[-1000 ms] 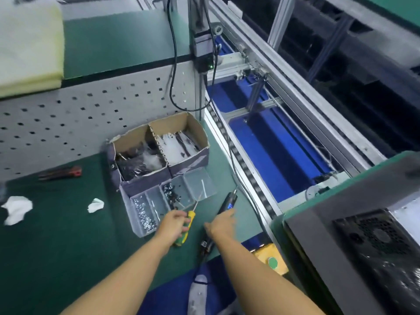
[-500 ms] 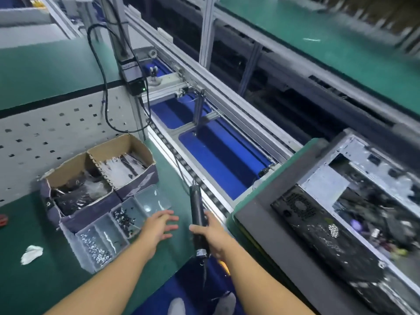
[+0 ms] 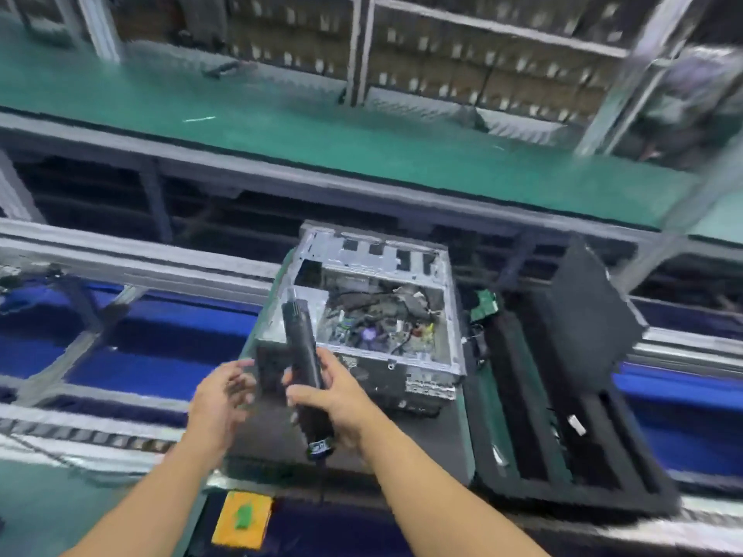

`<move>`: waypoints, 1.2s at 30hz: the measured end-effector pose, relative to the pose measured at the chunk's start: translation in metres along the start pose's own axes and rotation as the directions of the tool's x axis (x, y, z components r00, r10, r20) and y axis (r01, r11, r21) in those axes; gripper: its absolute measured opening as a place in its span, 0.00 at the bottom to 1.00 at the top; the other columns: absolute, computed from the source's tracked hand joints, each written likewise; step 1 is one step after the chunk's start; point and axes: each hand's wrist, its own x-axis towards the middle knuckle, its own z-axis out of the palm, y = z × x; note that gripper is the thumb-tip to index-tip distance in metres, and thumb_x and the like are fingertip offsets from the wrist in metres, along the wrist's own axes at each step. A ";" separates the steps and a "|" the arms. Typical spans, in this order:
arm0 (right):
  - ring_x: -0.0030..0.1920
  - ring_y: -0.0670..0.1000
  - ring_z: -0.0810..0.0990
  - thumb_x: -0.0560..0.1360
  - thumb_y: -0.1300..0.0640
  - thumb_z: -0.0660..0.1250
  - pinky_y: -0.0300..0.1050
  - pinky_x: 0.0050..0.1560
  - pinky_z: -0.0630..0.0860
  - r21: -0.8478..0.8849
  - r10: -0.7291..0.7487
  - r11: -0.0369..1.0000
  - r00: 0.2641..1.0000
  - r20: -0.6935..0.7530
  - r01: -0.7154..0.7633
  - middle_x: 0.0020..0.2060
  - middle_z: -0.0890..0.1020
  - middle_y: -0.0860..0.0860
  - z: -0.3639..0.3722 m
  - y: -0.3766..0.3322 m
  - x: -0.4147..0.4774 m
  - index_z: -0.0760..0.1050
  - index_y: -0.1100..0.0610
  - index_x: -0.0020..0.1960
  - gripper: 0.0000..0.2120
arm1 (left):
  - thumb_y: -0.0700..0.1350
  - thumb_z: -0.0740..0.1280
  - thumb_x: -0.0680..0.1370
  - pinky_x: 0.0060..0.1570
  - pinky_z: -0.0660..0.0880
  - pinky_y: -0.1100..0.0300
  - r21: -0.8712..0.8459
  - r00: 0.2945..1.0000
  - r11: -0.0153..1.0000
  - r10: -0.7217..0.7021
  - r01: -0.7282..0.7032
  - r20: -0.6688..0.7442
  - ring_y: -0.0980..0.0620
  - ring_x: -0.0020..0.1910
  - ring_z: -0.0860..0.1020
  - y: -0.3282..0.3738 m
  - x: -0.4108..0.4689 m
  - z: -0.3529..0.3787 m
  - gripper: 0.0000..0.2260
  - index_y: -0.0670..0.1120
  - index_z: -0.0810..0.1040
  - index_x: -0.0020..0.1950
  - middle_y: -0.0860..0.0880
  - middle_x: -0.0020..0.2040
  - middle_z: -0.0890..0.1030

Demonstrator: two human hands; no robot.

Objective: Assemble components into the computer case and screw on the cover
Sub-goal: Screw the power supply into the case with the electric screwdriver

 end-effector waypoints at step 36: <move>0.38 0.51 0.78 0.80 0.62 0.70 0.47 0.37 0.80 -0.013 0.016 1.000 0.920 -0.392 -0.023 0.44 0.78 0.52 -0.393 -0.004 -0.172 0.70 0.58 0.64 0.15 | 0.37 0.65 0.78 0.35 0.75 0.61 0.752 0.765 0.458 -0.208 -0.475 0.610 0.55 0.37 0.80 -0.161 -0.054 0.385 0.07 0.49 0.78 0.49 0.51 0.42 0.83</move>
